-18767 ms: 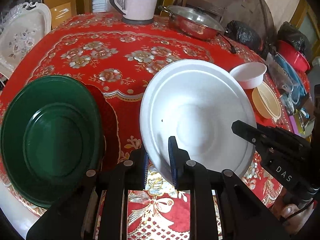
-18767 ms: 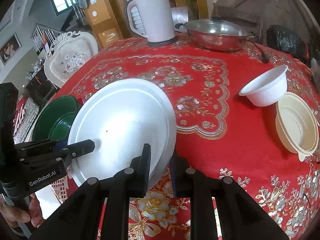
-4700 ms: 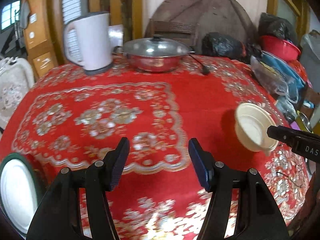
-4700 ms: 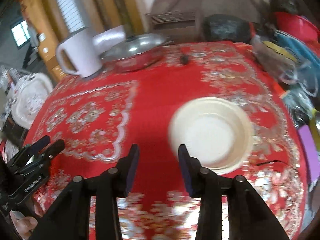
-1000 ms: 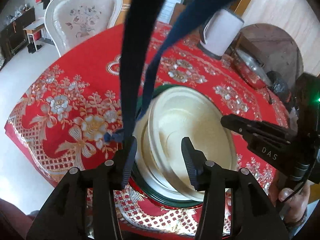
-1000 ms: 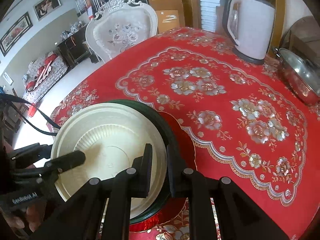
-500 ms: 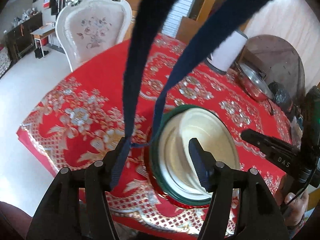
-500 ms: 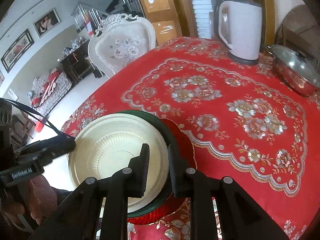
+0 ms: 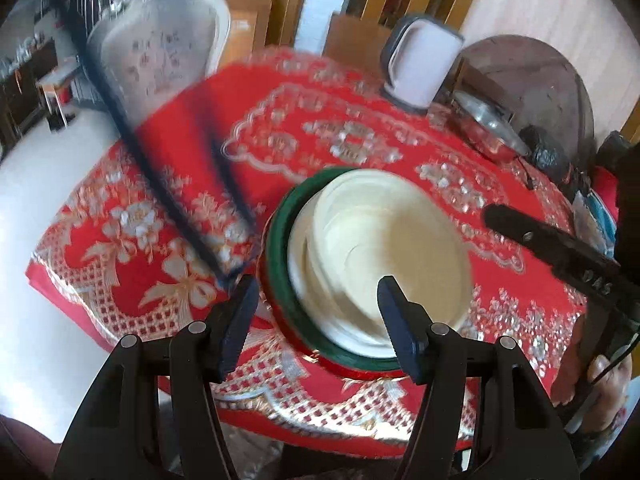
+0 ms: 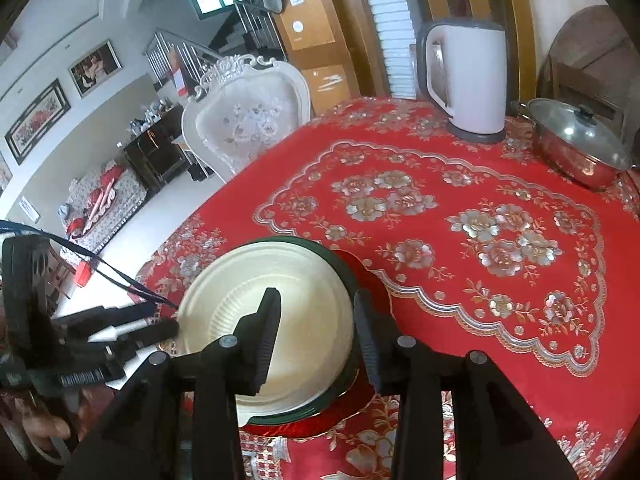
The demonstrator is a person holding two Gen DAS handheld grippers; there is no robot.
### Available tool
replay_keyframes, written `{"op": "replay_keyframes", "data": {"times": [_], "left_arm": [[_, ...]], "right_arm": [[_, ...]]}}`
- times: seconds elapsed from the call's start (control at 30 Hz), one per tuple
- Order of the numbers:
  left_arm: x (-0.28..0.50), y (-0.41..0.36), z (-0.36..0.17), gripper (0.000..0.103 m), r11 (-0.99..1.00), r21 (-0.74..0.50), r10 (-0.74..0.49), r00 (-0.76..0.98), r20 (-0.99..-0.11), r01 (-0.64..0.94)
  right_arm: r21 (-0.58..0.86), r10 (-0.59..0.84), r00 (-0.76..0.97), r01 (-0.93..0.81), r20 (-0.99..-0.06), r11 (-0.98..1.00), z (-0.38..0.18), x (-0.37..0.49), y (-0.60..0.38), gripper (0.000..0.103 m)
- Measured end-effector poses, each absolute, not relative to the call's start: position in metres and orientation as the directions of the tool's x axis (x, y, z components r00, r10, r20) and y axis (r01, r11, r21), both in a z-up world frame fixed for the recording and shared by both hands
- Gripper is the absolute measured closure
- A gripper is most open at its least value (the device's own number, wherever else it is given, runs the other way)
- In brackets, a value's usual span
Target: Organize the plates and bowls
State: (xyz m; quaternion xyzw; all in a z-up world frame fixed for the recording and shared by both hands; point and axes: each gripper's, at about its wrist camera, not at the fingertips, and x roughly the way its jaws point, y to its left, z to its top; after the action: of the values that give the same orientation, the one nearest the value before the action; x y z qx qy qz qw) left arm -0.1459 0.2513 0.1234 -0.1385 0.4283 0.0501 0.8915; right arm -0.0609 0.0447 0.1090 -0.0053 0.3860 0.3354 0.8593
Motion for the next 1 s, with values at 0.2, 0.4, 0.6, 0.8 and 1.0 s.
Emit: {"op": "replay_keyframes", "data": {"times": [0.2,0.4,0.6,0.8,1.0], "left_arm": [[-0.154,0.233,0.145,0.041,0.958,-0.136,0.087,0.708,-0.701,-0.252],[-0.149,0.221,0.139,0.041,0.954,-0.138,0.102,0.722,-0.684,-0.265],[-0.149,0.215,0.138,0.041,0.945,-0.089,0.182,0.73,-0.659,-0.316],[-0.148,0.21,0.139,0.041,0.938,-0.052,0.236,0.739,-0.631,-0.344],[-0.155,0.21,0.142,0.04,0.927,-0.063,0.265,0.765,-0.587,-0.37]], "right_arm": [[0.25,0.574,0.48,-0.581,-0.663,0.775,0.11,-0.067,0.042,0.065],[0.249,0.571,0.485,-0.577,-0.663,0.778,0.109,-0.07,0.037,0.065],[0.249,0.56,0.484,-0.564,-0.673,0.787,0.105,-0.07,0.031,0.065],[0.261,0.555,0.484,-0.547,-0.676,0.796,0.102,-0.068,0.024,0.065],[0.254,0.56,0.494,-0.555,-0.665,0.792,0.103,-0.071,0.023,0.065]]}}
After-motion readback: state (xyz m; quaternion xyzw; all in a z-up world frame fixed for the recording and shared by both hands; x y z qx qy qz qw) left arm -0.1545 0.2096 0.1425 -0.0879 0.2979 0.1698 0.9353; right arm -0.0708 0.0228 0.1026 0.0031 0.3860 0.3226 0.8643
